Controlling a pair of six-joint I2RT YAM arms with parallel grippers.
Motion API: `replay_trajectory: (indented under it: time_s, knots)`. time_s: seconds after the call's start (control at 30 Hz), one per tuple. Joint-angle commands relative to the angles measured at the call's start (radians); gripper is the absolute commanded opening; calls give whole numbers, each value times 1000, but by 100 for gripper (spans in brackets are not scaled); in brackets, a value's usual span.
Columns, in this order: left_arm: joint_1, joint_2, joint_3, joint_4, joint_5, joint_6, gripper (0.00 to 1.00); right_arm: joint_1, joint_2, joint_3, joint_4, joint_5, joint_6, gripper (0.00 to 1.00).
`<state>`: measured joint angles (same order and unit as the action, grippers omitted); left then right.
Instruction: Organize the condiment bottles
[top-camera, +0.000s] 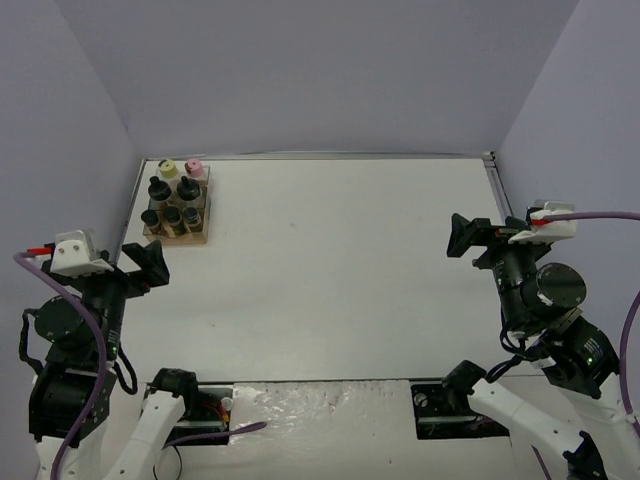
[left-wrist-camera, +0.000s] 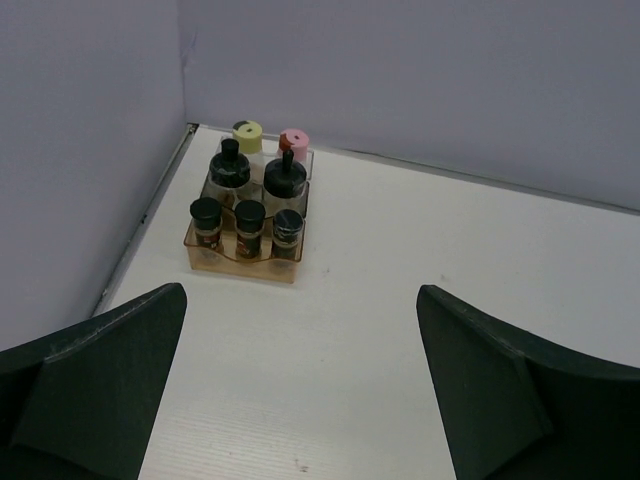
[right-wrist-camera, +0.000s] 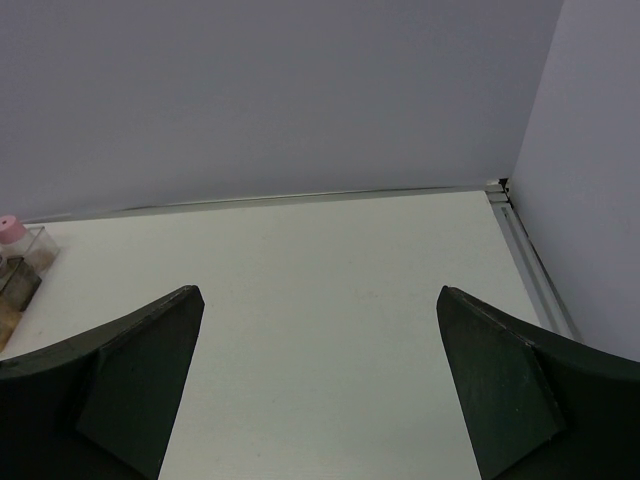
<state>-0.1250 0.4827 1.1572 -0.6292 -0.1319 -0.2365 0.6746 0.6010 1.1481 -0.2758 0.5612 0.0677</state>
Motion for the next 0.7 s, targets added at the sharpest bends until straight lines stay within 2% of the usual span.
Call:
replay_trajectory:
  time_s: [0.0,0.23,0.43,0.67]
  knots:
    - [-20,-2,-100,83,-45,16,97,-3,23,1,48,30,-25,100]
    - [-28,-104,-283,165,-89,-22,97,-3,17,-9,52,37,-42,100]
    - [-28,-131,-417,259,-87,-64,97,-3,21,-26,56,36,-34,100]
    - [-28,-108,-444,283,-80,-63,97,-3,14,-47,67,43,-32,100]
